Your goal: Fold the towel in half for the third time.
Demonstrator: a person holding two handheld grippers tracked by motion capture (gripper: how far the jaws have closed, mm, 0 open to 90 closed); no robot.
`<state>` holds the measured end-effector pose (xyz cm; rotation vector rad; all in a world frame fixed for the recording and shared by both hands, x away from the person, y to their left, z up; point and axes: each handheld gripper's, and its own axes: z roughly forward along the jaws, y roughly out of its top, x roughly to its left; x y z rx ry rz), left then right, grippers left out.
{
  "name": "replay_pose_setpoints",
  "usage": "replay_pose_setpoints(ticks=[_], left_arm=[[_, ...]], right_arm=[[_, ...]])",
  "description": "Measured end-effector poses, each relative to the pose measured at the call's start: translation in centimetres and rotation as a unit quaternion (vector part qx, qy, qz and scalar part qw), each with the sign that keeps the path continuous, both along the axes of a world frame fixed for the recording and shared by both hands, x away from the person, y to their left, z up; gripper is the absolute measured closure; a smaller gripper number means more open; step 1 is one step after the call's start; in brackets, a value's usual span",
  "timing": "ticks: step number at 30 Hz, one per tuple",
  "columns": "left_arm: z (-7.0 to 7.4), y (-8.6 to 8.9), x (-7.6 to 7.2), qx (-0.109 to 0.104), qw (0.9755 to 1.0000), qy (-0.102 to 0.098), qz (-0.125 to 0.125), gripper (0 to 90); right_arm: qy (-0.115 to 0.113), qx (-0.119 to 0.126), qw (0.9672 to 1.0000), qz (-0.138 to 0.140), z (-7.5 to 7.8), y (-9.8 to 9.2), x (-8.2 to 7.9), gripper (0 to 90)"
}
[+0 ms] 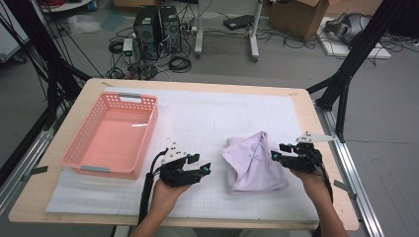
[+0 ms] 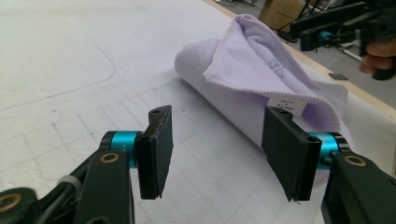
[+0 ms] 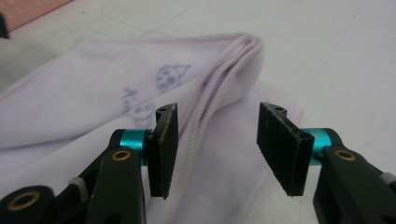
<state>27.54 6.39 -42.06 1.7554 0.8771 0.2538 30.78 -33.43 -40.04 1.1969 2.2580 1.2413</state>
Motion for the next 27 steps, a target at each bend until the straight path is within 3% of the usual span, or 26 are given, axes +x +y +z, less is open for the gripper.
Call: replay_pose_setpoints(ticks=[4,8,10,12,14,18,21,23,25,27], left_arm=[[-0.1,0.5,0.0,0.001,0.9999,-0.011,0.000,42.3],[0.0,1.0,0.0,-0.002,0.9997,-0.023,0.002,42.0],[0.0,1.4,0.0,-0.003,0.9996,-0.026,0.005,41.8],[-0.1,1.7,-0.1,-0.005,0.9995,-0.029,0.006,41.8],[-0.1,2.0,-0.1,-0.001,0.9995,-0.031,0.009,41.8],[-0.3,2.8,-0.2,-0.001,0.9994,-0.031,0.017,41.7],[-0.4,3.3,-0.3,0.000,0.9993,-0.032,0.021,41.7],[-0.6,3.5,-0.3,0.000,0.9992,-0.032,0.024,41.7],[-0.7,3.7,-0.3,-0.001,0.9992,-0.030,0.027,41.7],[-0.8,3.8,-0.4,-0.001,0.9992,-0.030,0.028,41.7]], right_arm=[[-0.001,0.018,0.9998,0.010,-0.6,0.7,-1.6,46.8],[0.016,0.010,0.9997,0.015,-1.7,1.4,-2.0,49.5],[0.030,-0.006,0.9993,0.023,-2.2,1.7,-2.1,60.9],[0.034,-0.011,0.9988,0.033,-2.3,1.7,-2.2,83.1],[0.018,-0.016,0.9991,0.033,-2.1,1.5,-2.5,85.2],[0.011,-0.017,0.9998,0.008,-1.2,0.8,-3.1,85.6],[0.023,-0.054,0.9979,-0.027,-0.8,0.1,-3.5,85.6],[0.042,-0.059,0.9967,-0.036,-1.0,-0.2,-3.6,84.7],[0.063,-0.069,0.9948,-0.038,-1.3,-0.1,-3.6,77.1],[0.054,-0.054,0.9961,-0.044,-1.2,-0.1,-3.6,66.1]])
